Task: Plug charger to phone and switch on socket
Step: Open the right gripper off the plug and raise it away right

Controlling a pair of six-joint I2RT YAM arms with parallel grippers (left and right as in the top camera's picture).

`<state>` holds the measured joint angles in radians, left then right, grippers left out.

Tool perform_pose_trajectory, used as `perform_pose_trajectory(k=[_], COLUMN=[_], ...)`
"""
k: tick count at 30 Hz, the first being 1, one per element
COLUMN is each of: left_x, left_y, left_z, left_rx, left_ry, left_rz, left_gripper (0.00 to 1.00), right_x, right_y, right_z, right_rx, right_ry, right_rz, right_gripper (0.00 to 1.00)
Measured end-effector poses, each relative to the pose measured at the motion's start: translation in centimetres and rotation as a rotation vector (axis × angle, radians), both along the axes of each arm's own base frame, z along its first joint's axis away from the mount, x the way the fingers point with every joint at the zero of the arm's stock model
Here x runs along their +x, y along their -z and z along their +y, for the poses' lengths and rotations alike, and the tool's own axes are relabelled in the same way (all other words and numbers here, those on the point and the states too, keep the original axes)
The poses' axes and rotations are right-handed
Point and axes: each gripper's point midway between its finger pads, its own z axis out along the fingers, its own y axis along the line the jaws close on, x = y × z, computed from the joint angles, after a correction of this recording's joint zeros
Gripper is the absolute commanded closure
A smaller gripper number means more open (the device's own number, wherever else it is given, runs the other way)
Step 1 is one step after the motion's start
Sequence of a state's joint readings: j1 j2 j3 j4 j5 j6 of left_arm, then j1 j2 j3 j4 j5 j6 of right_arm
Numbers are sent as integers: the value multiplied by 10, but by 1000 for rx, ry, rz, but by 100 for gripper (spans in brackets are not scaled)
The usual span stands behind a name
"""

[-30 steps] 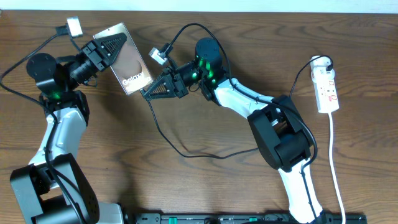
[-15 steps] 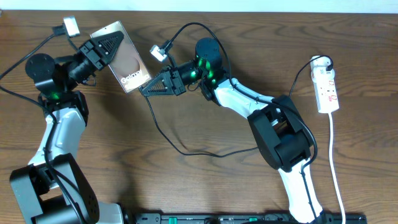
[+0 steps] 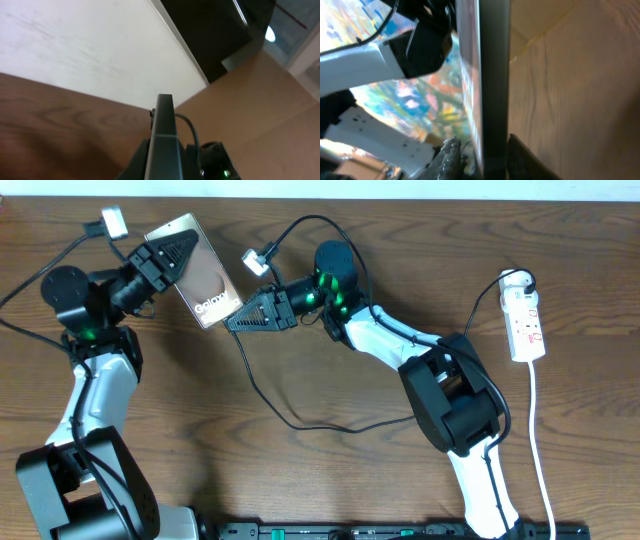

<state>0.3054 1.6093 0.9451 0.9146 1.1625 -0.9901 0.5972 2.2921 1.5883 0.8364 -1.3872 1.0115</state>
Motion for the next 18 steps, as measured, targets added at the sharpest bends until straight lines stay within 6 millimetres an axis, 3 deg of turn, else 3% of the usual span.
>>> perform_pose_trajectory(k=[1,6,8,13,18], left_x=[-1,-4,-4,-4,-7], left_y=[1,2,1,2,2], left_z=[-1,4,10,23,32], left_rx=[1,4,0,-14,-20], left_ry=[10,14,3,-21,-24], left_rz=[3,5,9,25,36], left_gripper=[92,92,93,93,93], right_x=[1,3,3,6,23], right_y=[0,0,0,0,6], right_z=[0,1,1,-1,-9], right_rx=[0,5,7,6,-28], right_ry=[6,17,20,26,82], right_rz=[1,-7,-10,-9,46], right_gripper=[34,6,1,1,1])
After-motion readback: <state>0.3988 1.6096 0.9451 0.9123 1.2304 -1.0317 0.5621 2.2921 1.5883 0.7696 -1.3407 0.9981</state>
